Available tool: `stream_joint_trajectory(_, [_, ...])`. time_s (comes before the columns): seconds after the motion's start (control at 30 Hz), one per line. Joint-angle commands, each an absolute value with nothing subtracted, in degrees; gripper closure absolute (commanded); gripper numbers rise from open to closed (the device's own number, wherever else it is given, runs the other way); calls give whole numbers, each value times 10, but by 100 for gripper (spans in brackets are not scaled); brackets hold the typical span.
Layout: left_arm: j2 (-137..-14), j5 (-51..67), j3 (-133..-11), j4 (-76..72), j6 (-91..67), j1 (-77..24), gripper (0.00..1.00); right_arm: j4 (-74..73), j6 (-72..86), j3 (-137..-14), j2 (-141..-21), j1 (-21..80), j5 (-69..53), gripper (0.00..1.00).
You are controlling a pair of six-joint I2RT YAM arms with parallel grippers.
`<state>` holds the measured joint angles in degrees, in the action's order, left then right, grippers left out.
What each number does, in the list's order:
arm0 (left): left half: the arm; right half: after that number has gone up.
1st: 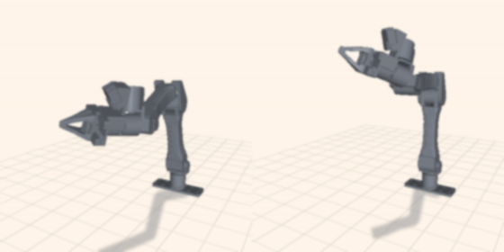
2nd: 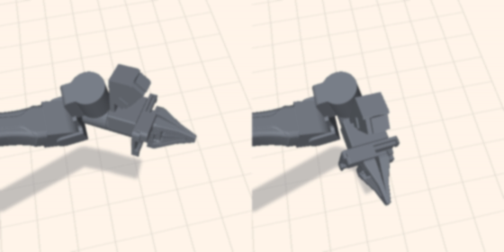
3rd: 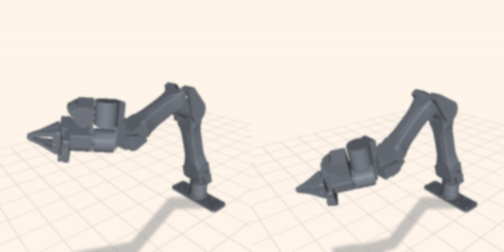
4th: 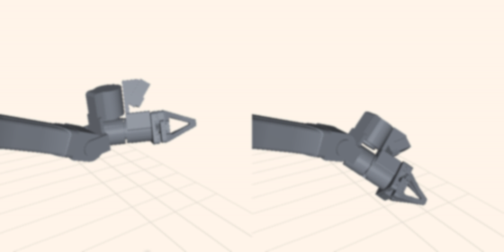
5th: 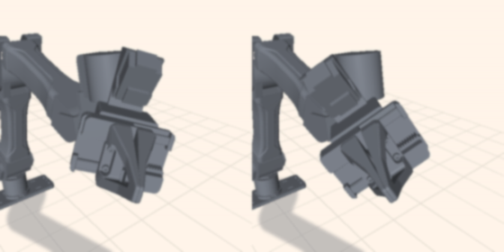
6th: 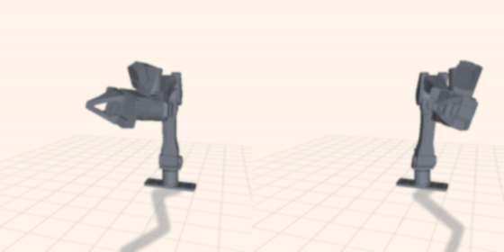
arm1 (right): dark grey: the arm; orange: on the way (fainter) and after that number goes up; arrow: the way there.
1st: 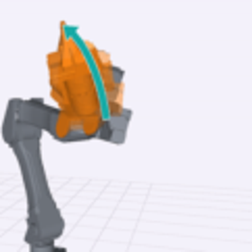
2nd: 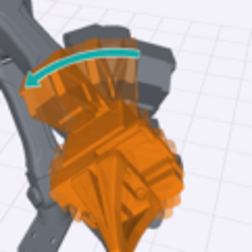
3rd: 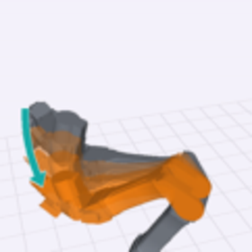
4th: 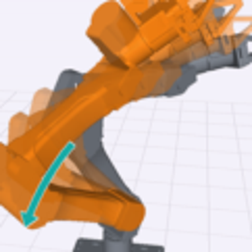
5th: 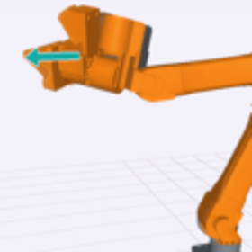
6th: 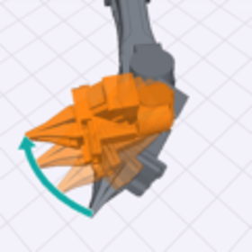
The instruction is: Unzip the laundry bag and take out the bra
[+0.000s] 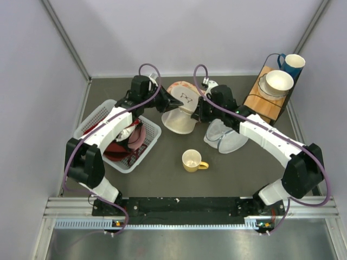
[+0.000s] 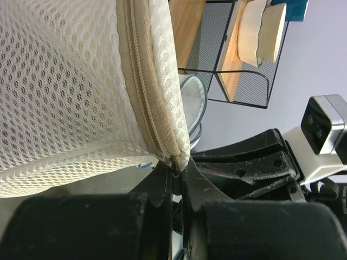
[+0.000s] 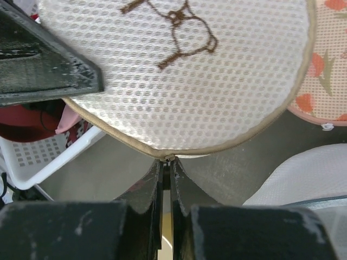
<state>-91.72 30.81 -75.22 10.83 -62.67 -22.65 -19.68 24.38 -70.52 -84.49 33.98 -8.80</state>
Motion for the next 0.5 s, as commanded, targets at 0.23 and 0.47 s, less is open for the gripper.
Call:
stream_joint_trajectory(0.23, [-912, 433, -834, 146, -517, -181, 100, -200, 190, -628, -803, 224, -177, 100])
stream_joint_trajectory(0.47, [-919, 480, -863, 178, -455, -181, 100, -193, 202, -662, -799, 222, -245, 41])
